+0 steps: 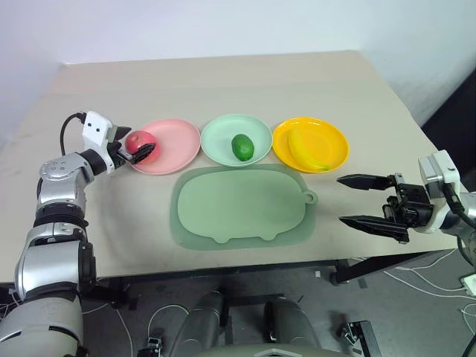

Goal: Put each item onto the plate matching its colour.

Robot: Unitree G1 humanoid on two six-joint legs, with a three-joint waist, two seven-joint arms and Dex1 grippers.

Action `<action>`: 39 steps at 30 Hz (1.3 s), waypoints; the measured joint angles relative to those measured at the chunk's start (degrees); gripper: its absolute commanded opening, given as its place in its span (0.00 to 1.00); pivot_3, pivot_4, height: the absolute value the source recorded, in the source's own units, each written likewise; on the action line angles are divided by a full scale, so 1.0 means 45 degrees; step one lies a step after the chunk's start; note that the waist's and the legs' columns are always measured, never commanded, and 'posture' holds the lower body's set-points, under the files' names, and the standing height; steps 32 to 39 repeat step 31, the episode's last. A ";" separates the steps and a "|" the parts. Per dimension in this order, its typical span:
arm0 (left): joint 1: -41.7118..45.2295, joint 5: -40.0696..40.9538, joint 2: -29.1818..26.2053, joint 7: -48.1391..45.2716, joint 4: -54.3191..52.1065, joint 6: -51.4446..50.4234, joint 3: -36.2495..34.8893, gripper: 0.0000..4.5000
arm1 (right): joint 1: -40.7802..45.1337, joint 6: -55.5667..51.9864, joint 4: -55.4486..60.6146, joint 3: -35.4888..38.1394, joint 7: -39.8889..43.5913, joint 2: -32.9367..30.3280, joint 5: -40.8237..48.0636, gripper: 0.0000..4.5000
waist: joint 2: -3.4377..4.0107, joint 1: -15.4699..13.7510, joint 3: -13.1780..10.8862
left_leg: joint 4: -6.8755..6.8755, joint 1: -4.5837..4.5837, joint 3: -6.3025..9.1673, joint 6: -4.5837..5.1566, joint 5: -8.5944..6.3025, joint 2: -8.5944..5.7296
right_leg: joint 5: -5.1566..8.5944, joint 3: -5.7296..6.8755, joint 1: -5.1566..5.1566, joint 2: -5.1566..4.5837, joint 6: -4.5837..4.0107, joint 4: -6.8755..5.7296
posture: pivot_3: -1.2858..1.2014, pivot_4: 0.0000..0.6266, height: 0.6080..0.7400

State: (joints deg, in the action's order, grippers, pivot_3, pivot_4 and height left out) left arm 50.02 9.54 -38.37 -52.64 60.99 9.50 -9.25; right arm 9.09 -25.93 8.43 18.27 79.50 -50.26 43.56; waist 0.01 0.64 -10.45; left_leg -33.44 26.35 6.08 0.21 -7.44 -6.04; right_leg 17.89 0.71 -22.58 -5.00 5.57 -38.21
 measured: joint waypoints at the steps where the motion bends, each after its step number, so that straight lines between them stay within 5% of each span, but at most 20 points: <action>1: 0.0082 0.0006 0.0023 -0.0124 0.0001 -0.0021 0.0000 1.00 | 0.0004 0.0005 0.0000 -0.0009 -0.0015 0.0033 -0.0001 1.00 | 0.0000 0.0000 0.0000 | -0.0003 0.0000 0.0000 0.0000 0.0000 0.0000 | -0.0001 0.0000 0.0001 0.0001 0.0001 -0.0002 | 0.52 0.24 0.98; 11: -0.0232 0.1612 -0.0856 -0.2755 -0.2025 -0.1530 -0.0894 1.00 | -0.0137 0.0060 0.0046 -0.0004 -0.0069 0.0188 -0.0005 1.00 | 0.0001 0.0106 0.0000 | -0.0046 0.0008 0.0000 0.0009 -0.0006 0.0002 | -0.0006 -0.0005 0.0003 0.0005 0.0008 -0.0018 | 0.52 0.24 0.98; 17: -0.3981 0.3326 -0.2678 -0.5042 -0.5346 -0.4201 -0.1929 1.00 | -0.0341 0.0345 -0.0395 0.0121 0.0096 0.0155 -0.0134 1.00 | 0.0017 0.0122 0.0006 | -0.0028 -0.0010 -0.0003 -0.0007 -0.0019 0.0016 | 0.0017 -0.0019 -0.0001 0.0007 -0.0046 -0.0018 | 0.52 0.24 0.98; 23: -0.6823 0.4720 -0.3243 -0.6528 -0.7442 -0.5089 -0.3352 1.00 | 0.0056 0.1075 -0.1707 0.0047 0.0374 0.0106 -0.0667 1.00 | 0.0019 0.0003 0.0007 | -0.0027 -0.0009 -0.0006 -0.0003 -0.0036 0.0014 | -0.0006 -0.0022 -0.0012 -0.0009 -0.0100 0.0021 | 0.52 0.24 0.98; 31: -0.9185 0.5046 -0.2556 -0.6394 -0.8802 -0.4423 -0.3912 1.00 | 0.0324 0.1607 -0.2888 0.0030 0.0508 0.0108 -0.1159 1.00 | 0.0037 0.0039 0.0016 | 0.0061 -0.0008 -0.0012 -0.0001 -0.0033 0.0016 | 0.0007 -0.0035 -0.0079 -0.0009 -0.0122 0.0025 | 0.52 0.24 0.98; 39: -0.9185 0.5046 -0.2556 -0.6394 -0.8802 -0.4423 -0.3912 1.00 | 0.0324 0.1607 -0.2888 0.0030 0.0508 0.0108 -0.1159 1.00 | 0.0037 0.0039 0.0016 | 0.0061 -0.0008 -0.0012 -0.0001 -0.0033 0.0016 | 0.0007 -0.0035 -0.0079 -0.0009 -0.0122 0.0025 | 0.52 0.24 0.98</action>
